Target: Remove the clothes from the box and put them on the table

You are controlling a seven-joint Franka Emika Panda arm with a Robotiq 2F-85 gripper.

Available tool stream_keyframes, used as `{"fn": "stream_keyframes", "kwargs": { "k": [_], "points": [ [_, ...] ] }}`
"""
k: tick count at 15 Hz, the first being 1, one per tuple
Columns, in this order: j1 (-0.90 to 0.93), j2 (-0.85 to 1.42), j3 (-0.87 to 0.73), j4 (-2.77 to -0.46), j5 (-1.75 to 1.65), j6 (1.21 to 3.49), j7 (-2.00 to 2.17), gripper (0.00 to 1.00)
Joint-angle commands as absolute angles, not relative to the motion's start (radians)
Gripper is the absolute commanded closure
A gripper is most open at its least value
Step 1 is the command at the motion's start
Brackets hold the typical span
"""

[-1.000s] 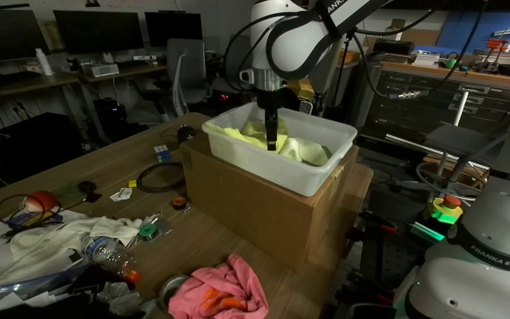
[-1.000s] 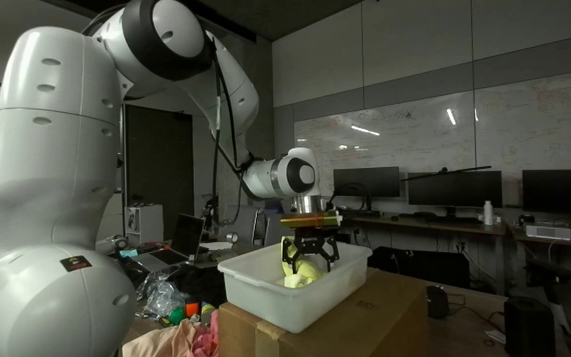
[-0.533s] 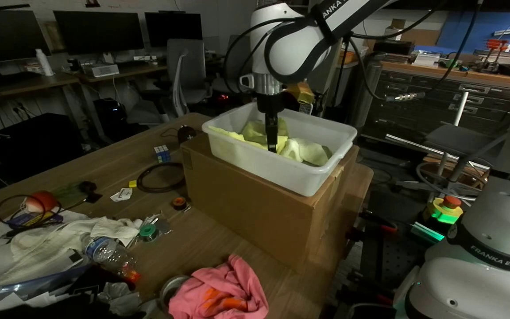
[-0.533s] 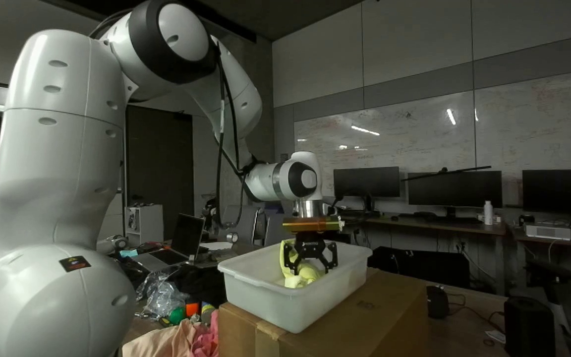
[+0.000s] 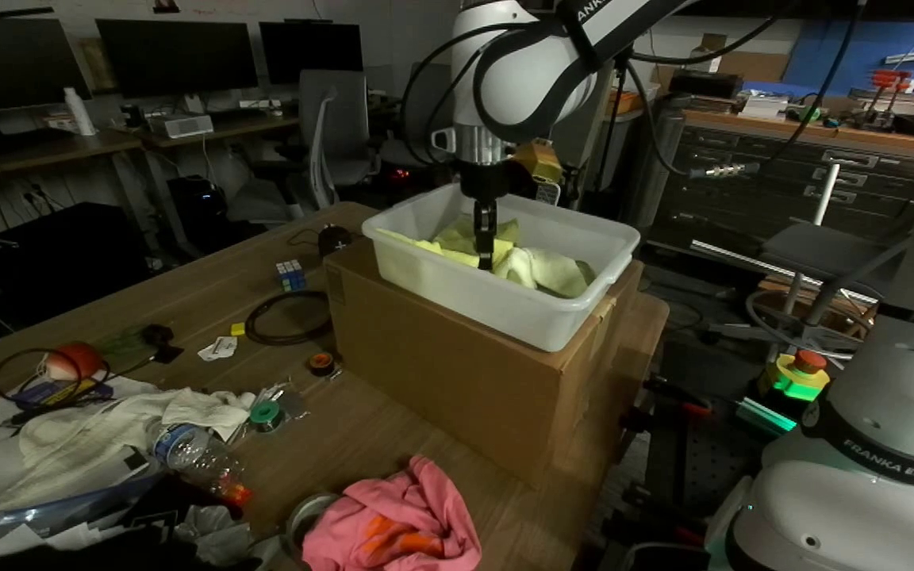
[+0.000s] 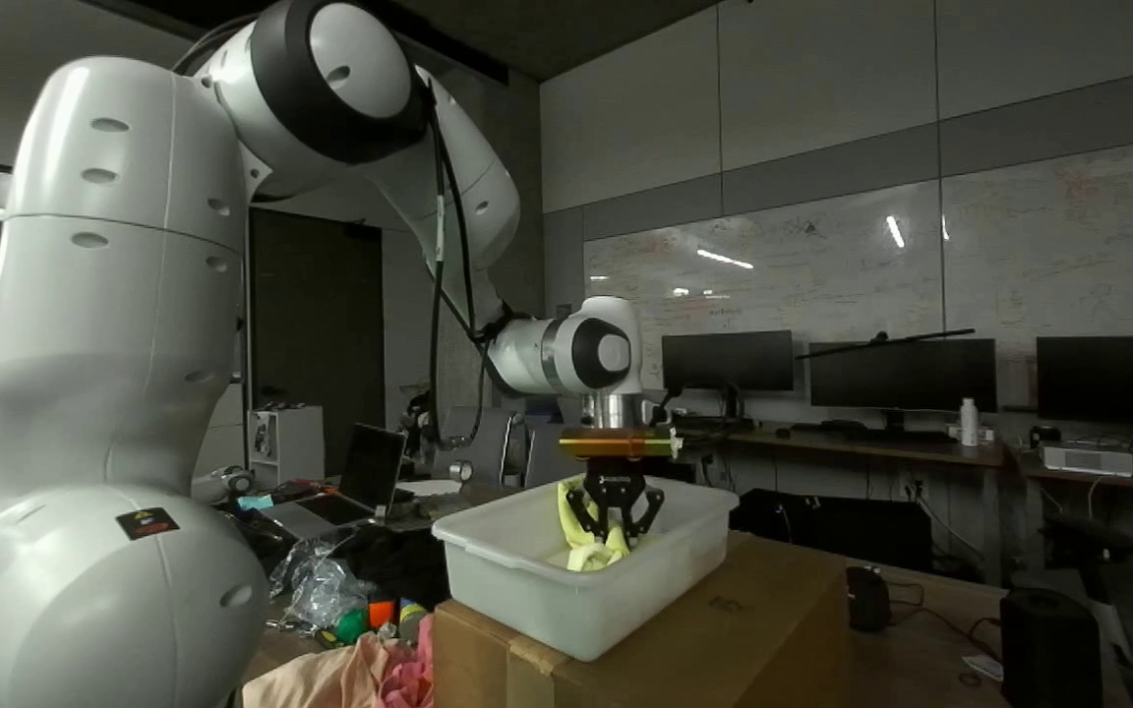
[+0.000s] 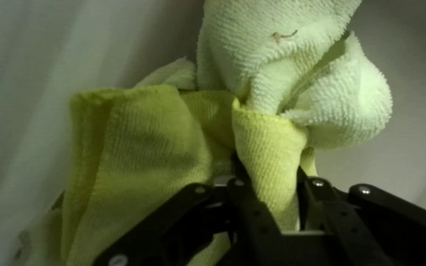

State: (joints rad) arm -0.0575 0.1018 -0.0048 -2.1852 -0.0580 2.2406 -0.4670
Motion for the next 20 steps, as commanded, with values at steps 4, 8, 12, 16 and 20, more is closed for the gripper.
{"fn": "stream_keyframes", "kwargs": {
  "k": [4, 8, 12, 16, 20],
  "points": [
    [-0.059, -0.020, -0.013, -2.250, 0.013, 2.223, -0.418, 0.90],
    [-0.046, -0.168, -0.017, -2.296, 0.048, 2.209, -0.307, 0.90],
    [-0.028, -0.317, -0.009, -2.304, 0.092, 2.187, -0.133, 0.90],
    [-0.004, -0.446, 0.018, -2.290, 0.138, 2.179, 0.056, 0.90],
    [-0.004, -0.527, 0.079, -2.275, 0.124, 2.207, 0.238, 0.90]
  ]
}}
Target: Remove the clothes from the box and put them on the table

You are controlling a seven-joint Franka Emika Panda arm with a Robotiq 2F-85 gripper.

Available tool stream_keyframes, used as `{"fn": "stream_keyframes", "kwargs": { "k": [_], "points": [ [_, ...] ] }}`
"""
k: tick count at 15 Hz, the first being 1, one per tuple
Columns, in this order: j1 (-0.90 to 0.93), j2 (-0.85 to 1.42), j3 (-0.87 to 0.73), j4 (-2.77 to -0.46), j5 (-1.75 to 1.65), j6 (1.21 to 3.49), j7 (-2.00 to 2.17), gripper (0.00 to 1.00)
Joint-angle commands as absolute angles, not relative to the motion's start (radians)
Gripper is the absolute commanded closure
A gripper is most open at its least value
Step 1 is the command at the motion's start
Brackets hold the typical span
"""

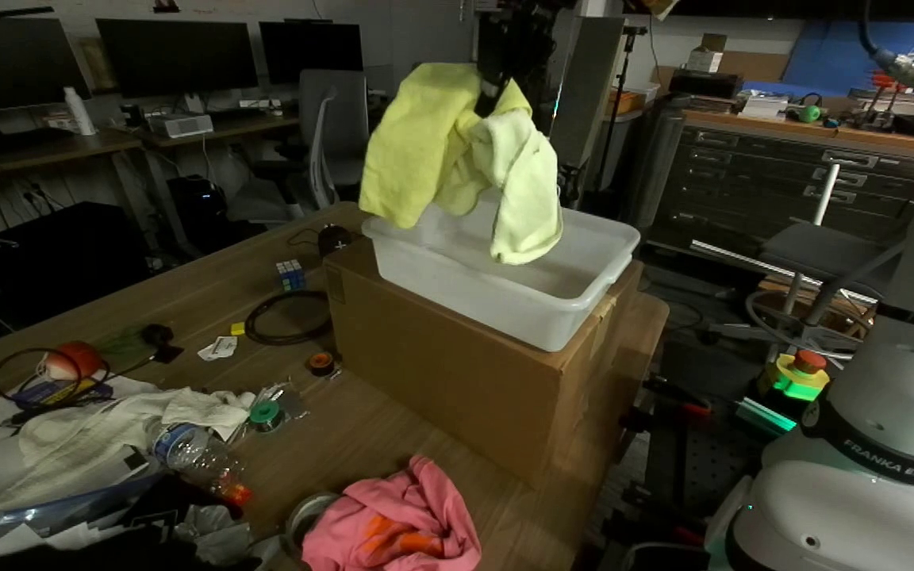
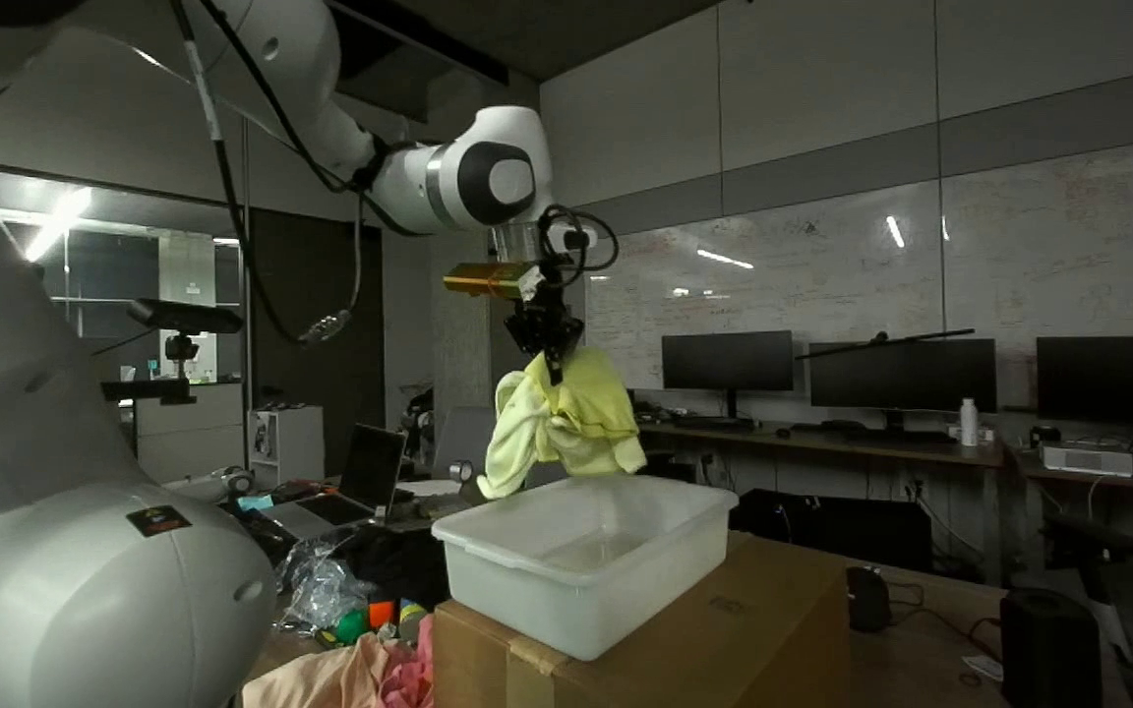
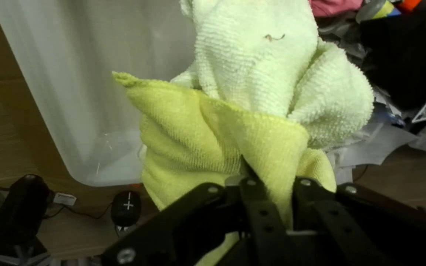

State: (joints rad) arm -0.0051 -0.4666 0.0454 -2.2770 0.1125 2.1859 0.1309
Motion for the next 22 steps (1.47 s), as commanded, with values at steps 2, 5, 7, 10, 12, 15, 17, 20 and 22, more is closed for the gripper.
{"fn": "stream_keyframes", "kwargs": {
  "k": [2, 5, 7, 10, 12, 15, 17, 20, 22],
  "points": [
    [-0.007, -0.546, 0.113, -2.262, 0.112, 2.204, 0.303, 0.91],
    [0.005, -0.543, 0.168, -2.243, 0.097, 2.192, 0.351, 0.90],
    [0.023, -0.518, 0.216, -2.225, 0.088, 2.171, 0.367, 0.91],
    [0.064, -0.455, 0.300, -2.180, 0.071, 2.119, 0.391, 0.91],
    [0.093, -0.409, 0.351, -2.144, 0.050, 2.085, 0.399, 0.91],
    [0.131, -0.339, 0.404, -2.085, 0.008, 2.046, 0.407, 0.92],
    [0.154, -0.302, 0.422, -2.055, -0.019, 2.020, 0.403, 0.61],
    [0.174, -0.252, 0.432, -2.018, -0.081, 1.964, 0.399, 0.47],
    [0.185, -0.230, 0.424, -1.999, -0.101, 1.930, 0.395, 0.31]
  ]
}}
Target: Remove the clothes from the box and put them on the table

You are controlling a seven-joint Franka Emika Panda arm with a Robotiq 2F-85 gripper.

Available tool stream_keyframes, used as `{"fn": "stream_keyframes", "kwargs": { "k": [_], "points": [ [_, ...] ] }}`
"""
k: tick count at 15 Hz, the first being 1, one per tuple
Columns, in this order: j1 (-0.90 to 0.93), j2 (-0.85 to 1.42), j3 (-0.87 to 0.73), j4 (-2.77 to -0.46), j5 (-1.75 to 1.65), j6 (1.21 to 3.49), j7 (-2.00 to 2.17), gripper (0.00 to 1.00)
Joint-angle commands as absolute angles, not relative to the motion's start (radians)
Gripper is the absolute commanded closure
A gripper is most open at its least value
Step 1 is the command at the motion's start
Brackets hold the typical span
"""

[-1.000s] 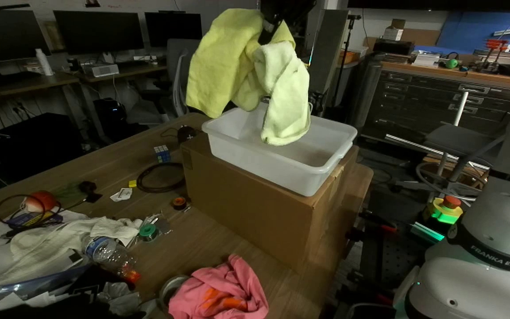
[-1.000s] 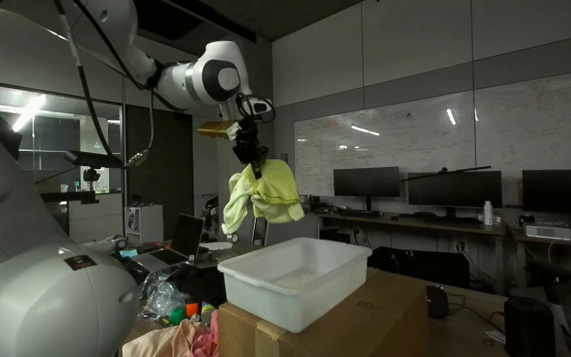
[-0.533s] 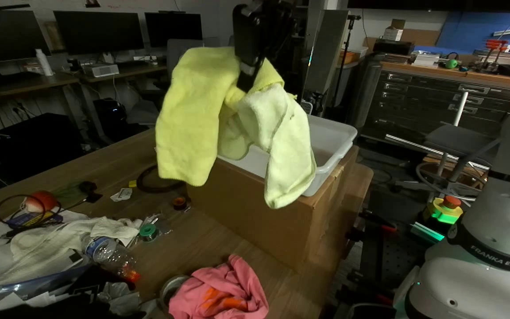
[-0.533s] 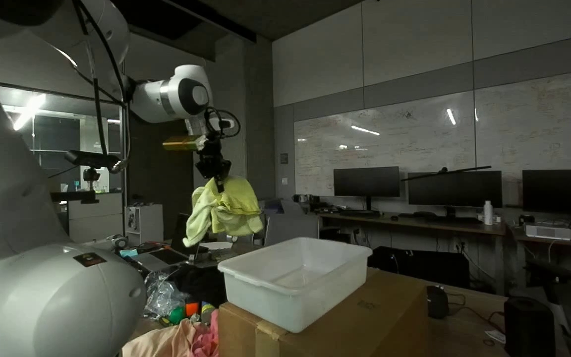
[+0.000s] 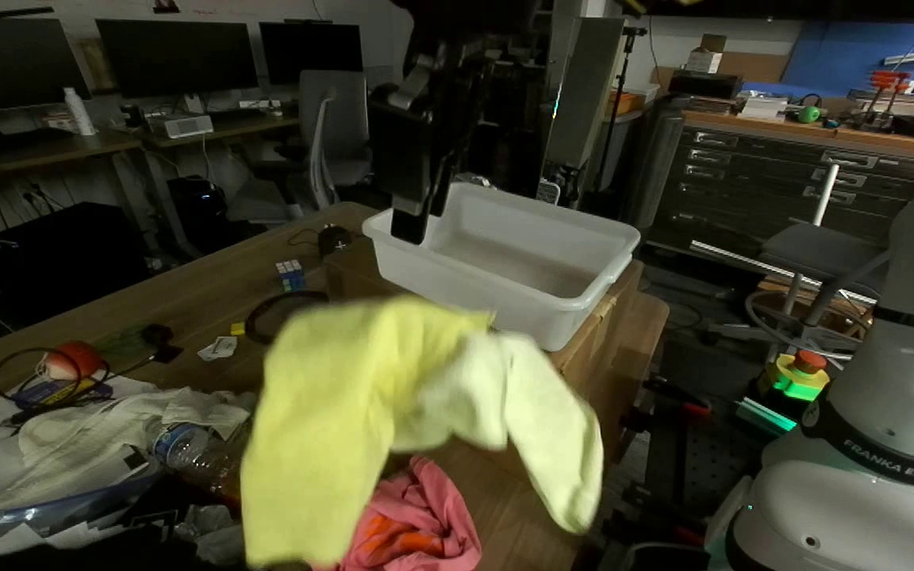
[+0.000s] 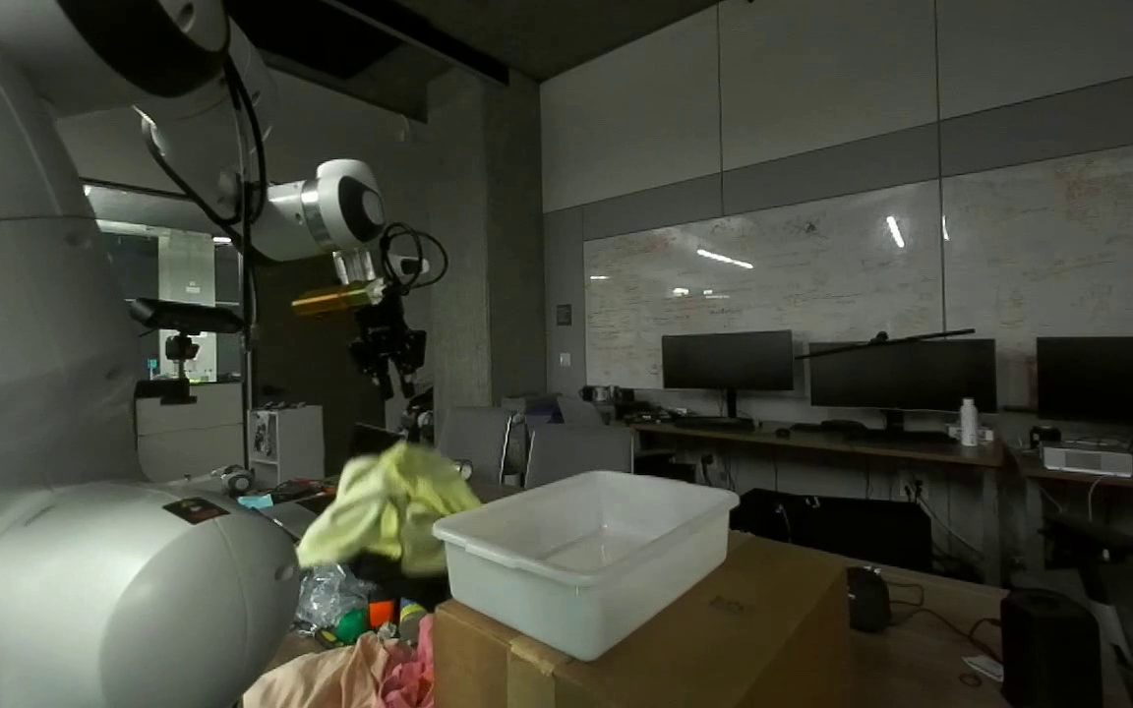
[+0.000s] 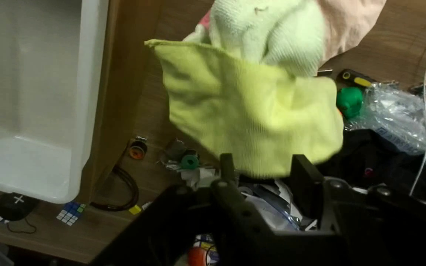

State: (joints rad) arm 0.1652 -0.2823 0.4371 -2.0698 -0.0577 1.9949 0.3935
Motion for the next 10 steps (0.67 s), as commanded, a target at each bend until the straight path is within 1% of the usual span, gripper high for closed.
{"fn": "stream_keyframes", "kwargs": {
  "k": [1, 2, 3, 4, 5, 10],
  "points": [
    [0.189, -0.220, 0.418, -1.990, -0.103, 1.914, 0.391, 0.24],
    [0.190, -0.213, 0.414, -1.984, -0.105, 1.898, 0.396, 0.17],
    [0.189, -0.206, 0.409, -1.980, -0.107, 1.885, 0.399, 0.08],
    [0.188, -0.206, 0.401, -1.979, -0.103, 1.869, 0.404, 0.02],
    [0.184, -0.205, 0.395, -1.982, -0.105, 1.860, 0.419, 0.00],
    [0.153, -0.272, 0.329, -2.047, -0.070, 1.785, 0.582, 0.00]
  ]
}}
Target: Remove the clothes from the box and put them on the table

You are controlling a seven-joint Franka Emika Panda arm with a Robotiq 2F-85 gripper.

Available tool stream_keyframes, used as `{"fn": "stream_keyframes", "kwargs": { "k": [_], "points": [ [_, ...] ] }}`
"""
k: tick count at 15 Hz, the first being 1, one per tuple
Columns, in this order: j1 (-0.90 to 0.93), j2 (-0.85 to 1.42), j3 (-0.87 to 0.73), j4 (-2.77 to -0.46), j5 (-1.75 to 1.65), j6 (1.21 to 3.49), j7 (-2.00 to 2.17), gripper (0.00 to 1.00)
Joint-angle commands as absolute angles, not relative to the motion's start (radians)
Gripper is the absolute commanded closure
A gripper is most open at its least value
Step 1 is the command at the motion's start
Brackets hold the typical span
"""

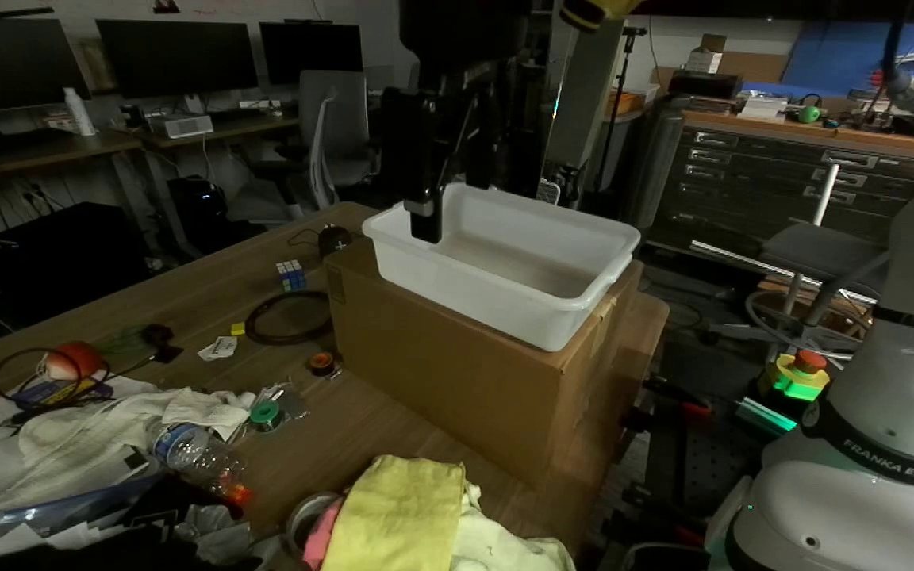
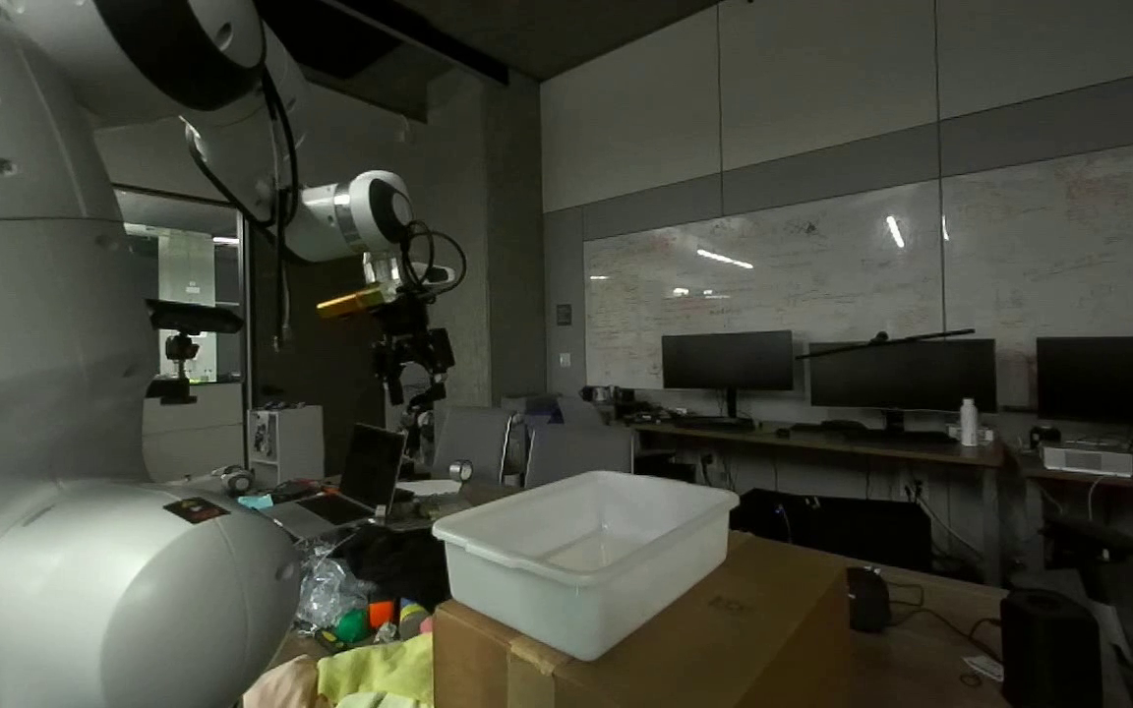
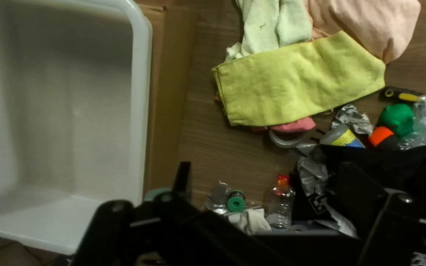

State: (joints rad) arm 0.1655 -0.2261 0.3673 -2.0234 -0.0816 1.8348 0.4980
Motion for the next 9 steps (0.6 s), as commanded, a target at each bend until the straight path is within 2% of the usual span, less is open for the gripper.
{"fn": "stream_keyframes", "kwargs": {
  "k": [1, 9],
  "points": [
    [0.147, -0.298, 0.312, -2.069, -0.063, 1.762, 0.608, 0.00],
    [0.103, -0.518, 0.222, -2.210, 0.005, 1.513, 0.684, 0.00]
  ]
}}
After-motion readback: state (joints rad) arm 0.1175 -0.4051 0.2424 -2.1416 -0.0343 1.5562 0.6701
